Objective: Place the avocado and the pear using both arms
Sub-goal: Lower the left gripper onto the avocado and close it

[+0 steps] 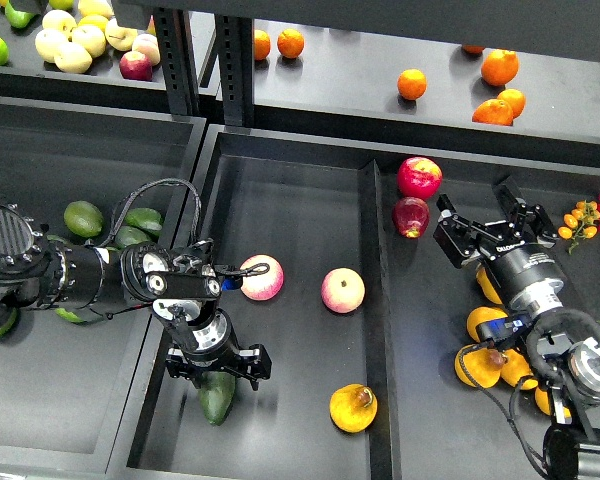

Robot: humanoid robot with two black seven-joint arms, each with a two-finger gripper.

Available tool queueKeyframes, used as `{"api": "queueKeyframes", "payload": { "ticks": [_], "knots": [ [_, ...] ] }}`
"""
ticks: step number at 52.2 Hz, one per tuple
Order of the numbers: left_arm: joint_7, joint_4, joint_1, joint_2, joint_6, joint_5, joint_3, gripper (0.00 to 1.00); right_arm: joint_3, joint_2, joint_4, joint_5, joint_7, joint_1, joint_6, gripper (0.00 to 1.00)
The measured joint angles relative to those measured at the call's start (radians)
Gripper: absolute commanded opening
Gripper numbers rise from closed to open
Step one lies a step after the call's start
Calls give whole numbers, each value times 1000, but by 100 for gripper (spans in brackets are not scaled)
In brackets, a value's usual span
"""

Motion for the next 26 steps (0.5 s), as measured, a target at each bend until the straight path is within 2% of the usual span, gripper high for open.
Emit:
{"api": "queueKeyframes", "payload": {
  "ticks": [26],
  "knots": [
    [0,40,5,-11,0,-3,18,99,-3,0,-1,1,-2,0,0,100]
  ]
}}
